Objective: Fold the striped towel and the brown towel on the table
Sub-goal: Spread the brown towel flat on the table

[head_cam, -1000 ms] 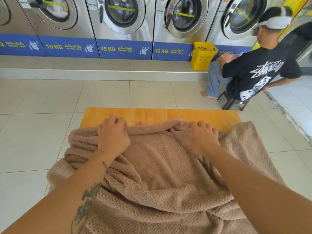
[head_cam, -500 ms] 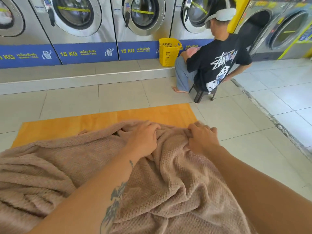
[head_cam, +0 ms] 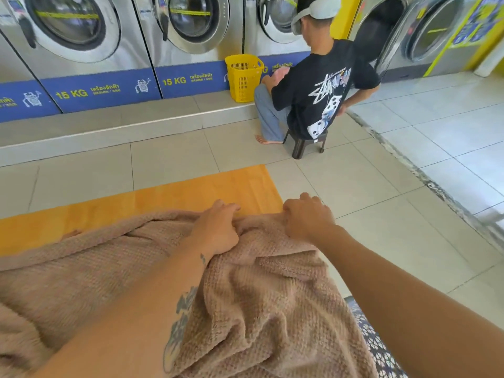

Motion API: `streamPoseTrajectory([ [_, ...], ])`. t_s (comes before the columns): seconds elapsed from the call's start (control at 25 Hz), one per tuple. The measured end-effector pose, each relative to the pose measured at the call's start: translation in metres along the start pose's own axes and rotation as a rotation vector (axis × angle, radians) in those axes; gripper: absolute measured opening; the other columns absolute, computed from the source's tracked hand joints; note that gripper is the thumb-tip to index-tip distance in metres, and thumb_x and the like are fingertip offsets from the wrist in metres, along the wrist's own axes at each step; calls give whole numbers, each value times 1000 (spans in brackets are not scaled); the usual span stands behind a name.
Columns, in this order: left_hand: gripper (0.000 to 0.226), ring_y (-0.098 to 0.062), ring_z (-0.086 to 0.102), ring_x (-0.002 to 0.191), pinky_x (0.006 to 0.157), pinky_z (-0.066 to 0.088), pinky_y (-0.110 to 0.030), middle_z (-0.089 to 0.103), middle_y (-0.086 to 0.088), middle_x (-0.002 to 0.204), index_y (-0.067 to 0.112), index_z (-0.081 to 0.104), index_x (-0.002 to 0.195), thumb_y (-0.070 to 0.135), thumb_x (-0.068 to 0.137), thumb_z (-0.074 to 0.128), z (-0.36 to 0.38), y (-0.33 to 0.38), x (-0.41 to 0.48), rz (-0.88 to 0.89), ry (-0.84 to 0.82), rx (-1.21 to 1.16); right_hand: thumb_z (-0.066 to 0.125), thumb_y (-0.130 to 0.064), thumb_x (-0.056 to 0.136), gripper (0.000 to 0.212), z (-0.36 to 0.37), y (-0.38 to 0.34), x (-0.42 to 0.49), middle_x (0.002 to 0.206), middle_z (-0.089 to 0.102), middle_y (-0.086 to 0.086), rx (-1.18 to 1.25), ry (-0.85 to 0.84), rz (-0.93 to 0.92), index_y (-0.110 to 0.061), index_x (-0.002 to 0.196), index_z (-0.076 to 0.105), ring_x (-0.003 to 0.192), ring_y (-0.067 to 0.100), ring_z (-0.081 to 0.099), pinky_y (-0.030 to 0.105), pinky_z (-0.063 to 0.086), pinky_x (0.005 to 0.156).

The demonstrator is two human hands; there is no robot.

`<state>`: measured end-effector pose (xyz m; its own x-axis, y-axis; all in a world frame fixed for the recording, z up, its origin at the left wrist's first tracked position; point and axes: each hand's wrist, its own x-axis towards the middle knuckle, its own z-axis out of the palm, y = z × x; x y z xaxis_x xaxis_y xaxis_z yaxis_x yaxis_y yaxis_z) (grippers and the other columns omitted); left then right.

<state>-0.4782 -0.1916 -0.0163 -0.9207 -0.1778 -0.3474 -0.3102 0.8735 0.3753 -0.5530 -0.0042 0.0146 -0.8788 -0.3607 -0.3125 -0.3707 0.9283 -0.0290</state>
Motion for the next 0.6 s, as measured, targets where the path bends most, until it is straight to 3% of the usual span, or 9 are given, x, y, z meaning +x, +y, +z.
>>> streamPoseTrajectory([
  [0.08, 36, -26, 53, 108, 75, 44, -37, 53, 0, 122, 26, 57, 121, 12, 88, 58, 2, 4, -1, -8, 4, 3, 52, -32, 90, 33, 10, 3, 12, 121, 51, 6, 50, -22, -11, -25, 121, 59, 113, 29, 48, 43, 46, 94],
  [0.2, 12, -18, 52, 86, 65, 39, -32, 55, 5, 95, 20, 61, 95, 13, 86, 58, -5, 5, -4, -13, 89, -92, 46, -36, 86, 26, 8, 13, 25, 103, 62, 7, 416, -142, 64, -17, 96, 61, 98, 31, 59, 41, 51, 83],
  [0.28, 5, -13, 51, 78, 63, 38, -31, 56, 7, 86, 22, 63, 86, 18, 89, 61, -13, 2, -3, -42, 142, -240, 39, -39, 89, 32, 4, 17, 29, 96, 63, 10, 514, -96, 146, -13, 83, 57, 91, 32, 60, 39, 49, 77],
  [0.4, 10, -13, 54, 78, 64, 39, -30, 58, 7, 82, 26, 63, 83, 24, 92, 65, -26, 1, 0, -39, 212, -333, 45, -20, 88, 21, -1, 23, 29, 100, 62, 2, 427, -198, 49, -17, 92, 65, 89, 24, 59, 32, 48, 70],
  [0.48, 11, -14, 56, 76, 63, 40, -29, 60, 7, 78, 27, 63, 82, 25, 92, 66, -32, 3, 2, -8, 302, -368, 46, -9, 85, 27, -3, 21, 26, 98, 62, 0, 390, -304, -27, -19, 94, 69, 87, 21, 61, 28, 47, 65],
  [0.6, 12, -17, 58, 77, 67, 47, -33, 61, 6, 76, 28, 63, 80, 24, 91, 66, -41, 6, 7, 42, 446, -359, 50, -12, 84, 22, -16, 15, 30, 93, 67, 3, 325, -119, -12, -20, 90, 69, 86, 26, 63, 33, 51, 71],
])
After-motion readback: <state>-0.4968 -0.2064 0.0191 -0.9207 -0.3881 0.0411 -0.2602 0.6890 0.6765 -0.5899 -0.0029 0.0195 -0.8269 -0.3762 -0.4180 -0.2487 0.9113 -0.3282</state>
